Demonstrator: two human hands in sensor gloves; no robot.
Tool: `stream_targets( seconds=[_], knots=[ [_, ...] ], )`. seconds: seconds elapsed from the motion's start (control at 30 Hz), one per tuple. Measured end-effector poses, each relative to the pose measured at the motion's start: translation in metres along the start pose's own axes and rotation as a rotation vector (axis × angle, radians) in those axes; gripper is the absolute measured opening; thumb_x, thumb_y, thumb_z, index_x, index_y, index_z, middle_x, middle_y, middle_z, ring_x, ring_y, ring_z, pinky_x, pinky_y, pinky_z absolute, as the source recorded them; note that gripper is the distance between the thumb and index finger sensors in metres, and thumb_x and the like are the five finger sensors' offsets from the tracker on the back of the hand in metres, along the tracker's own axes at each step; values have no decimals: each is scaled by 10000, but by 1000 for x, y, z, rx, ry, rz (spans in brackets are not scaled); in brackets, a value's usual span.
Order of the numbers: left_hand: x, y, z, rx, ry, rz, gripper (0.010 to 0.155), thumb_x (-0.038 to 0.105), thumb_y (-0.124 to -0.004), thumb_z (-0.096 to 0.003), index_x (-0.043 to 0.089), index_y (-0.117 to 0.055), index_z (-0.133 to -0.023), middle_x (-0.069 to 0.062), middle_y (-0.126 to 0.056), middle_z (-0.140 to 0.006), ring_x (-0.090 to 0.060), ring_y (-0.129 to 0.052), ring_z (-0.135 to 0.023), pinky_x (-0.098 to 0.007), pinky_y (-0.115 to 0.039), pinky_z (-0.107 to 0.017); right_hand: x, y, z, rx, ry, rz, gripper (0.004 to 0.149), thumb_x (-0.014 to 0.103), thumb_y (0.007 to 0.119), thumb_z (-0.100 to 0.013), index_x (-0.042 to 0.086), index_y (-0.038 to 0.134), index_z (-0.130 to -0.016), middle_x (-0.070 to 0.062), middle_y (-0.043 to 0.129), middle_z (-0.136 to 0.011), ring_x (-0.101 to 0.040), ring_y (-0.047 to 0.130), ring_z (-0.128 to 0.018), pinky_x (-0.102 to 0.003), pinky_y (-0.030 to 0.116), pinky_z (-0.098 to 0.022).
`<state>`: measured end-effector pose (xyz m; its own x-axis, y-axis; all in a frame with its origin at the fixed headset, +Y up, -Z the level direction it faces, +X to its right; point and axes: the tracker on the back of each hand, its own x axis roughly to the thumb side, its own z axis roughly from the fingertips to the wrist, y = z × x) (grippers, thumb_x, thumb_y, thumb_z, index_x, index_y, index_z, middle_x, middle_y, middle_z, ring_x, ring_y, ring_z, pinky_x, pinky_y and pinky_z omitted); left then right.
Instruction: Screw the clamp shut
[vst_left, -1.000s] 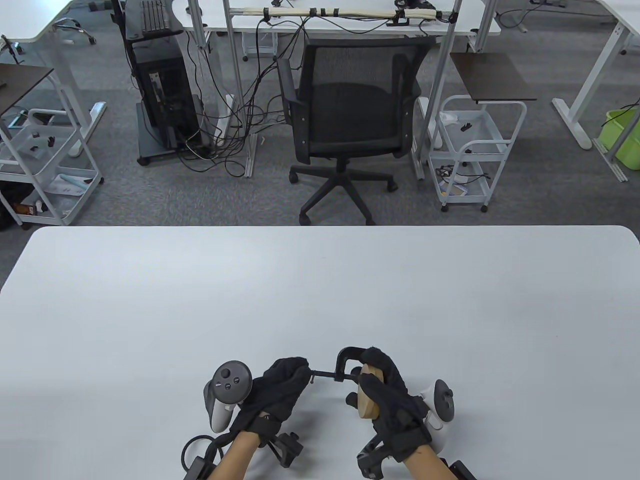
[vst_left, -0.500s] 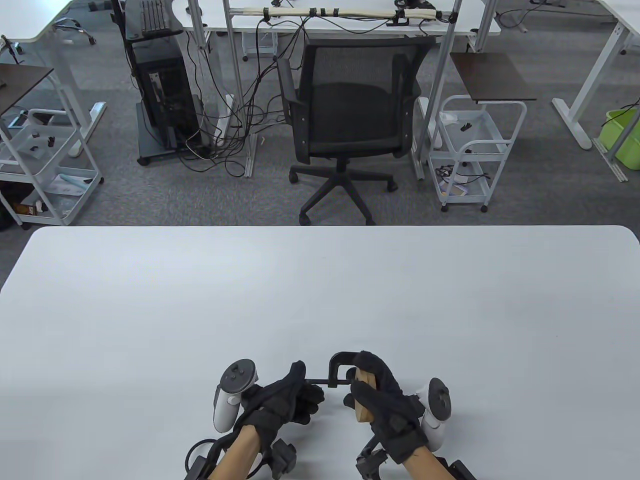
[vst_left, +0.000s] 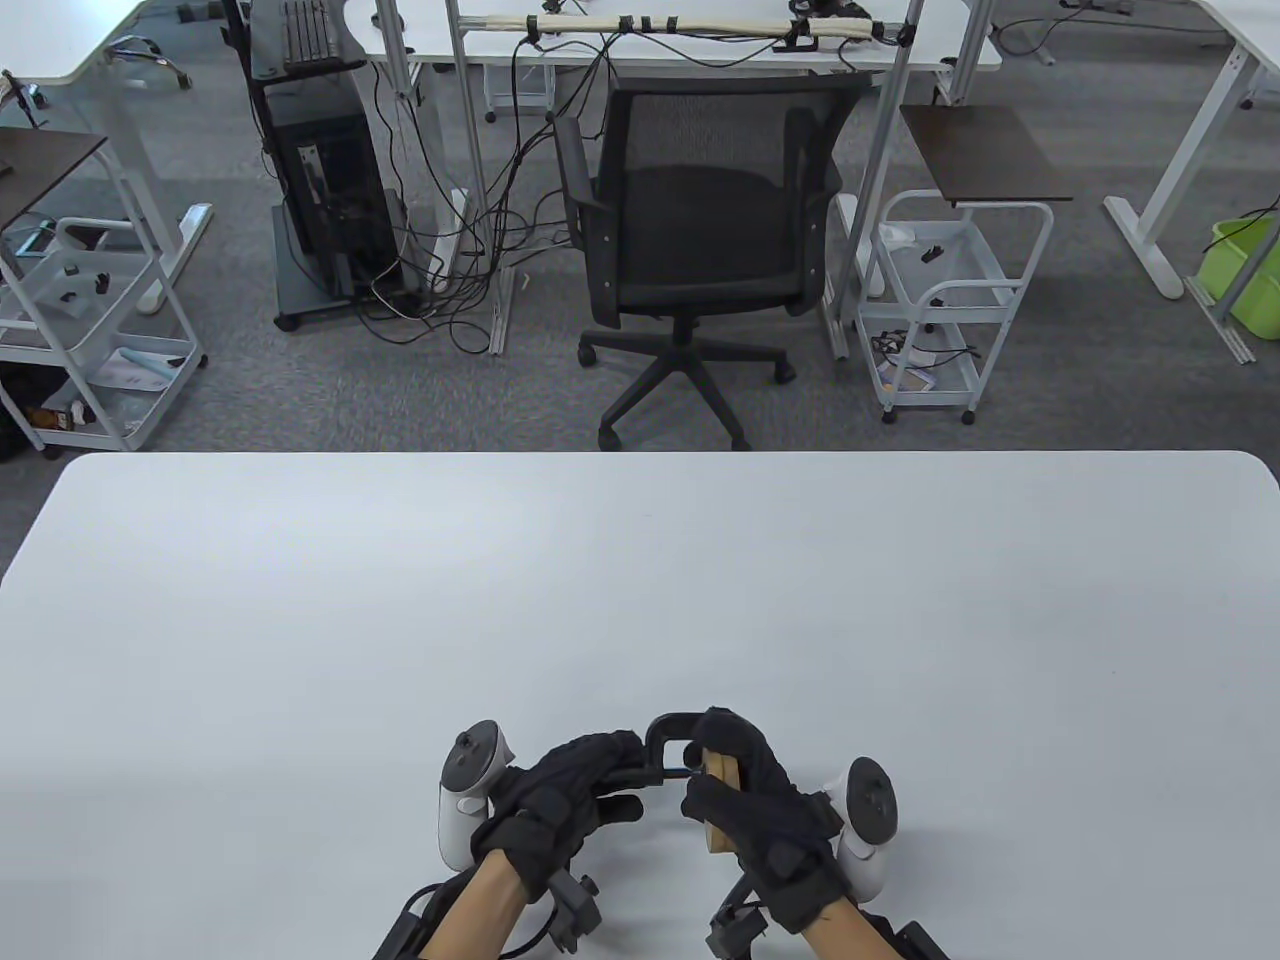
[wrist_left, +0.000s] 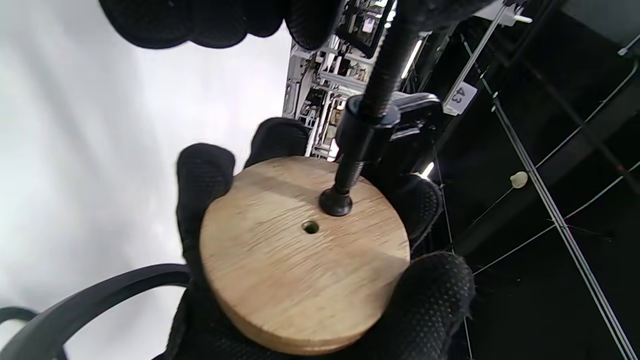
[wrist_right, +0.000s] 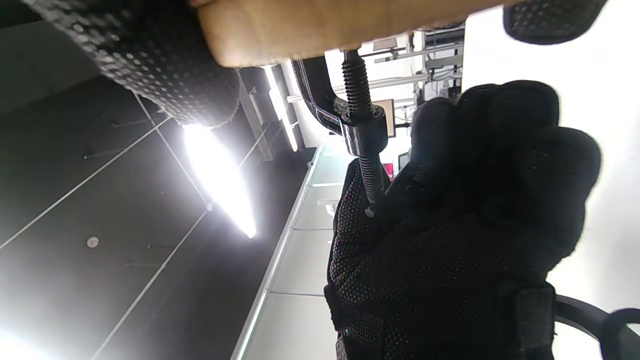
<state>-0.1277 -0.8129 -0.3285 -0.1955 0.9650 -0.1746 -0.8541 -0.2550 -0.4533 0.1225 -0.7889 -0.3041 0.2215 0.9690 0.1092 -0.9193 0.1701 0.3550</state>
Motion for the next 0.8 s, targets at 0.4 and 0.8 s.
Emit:
stream_targets(
  seconds=[0.4,0.8],
  knots=[
    [22,-4,3,45,-181,-240,541,331,-632,-613,47,-464,-1041,-255,-335,-1128,-509,-477,-1006,-612,-608,-675,1,3,1,-6,39,24,698,540,898,-493,224,601,-1040,-28,469,-1123,-555,530,-887,-695,673,-490],
    [28,-1,6,141,-245,-331,490,280,-712,-537,152,-622,-1001,-162,-510,-1115,-417,-659,-967,-584,-679,-645,0,5,3,-41,70,64,680,527,903,-493,220,617,-1028,-40,468,-1118,-575,531,-869,-710,665,-480]
  ],
)
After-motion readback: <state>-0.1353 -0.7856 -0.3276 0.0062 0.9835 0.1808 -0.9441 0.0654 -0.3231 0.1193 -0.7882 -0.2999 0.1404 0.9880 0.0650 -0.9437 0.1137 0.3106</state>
